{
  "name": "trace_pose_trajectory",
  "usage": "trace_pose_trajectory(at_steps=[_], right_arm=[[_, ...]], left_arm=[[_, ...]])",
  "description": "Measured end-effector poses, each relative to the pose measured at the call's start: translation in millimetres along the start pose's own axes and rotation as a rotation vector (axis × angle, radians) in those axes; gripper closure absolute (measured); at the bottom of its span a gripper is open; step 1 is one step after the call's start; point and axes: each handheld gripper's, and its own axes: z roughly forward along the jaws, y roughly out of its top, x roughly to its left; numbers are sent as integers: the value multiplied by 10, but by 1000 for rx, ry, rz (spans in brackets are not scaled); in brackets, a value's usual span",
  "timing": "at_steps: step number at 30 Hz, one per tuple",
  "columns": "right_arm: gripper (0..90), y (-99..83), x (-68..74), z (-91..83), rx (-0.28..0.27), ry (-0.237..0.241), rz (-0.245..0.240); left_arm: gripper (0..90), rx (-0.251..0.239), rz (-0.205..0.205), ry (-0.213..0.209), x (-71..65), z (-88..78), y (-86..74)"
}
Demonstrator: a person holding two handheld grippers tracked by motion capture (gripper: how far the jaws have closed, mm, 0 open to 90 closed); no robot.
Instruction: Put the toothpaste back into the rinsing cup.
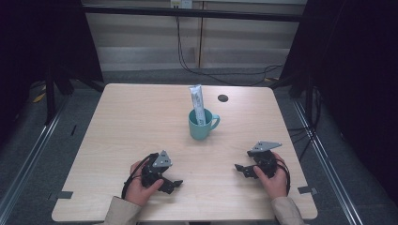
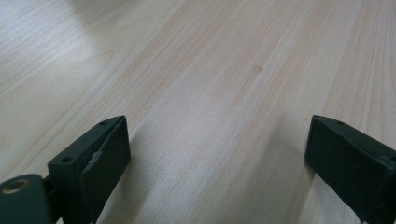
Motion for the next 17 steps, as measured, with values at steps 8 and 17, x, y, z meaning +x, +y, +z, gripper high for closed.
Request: trace_pose_trajectory(at_steps=[8, 17], right_arm=[[150, -61, 24, 11, -35, 0, -7], [144, -61, 27, 13, -33, -3, -9]], left_arm=[[65, 0, 0, 1, -1, -1, -1], [65, -3, -4, 0, -5, 1, -1]])
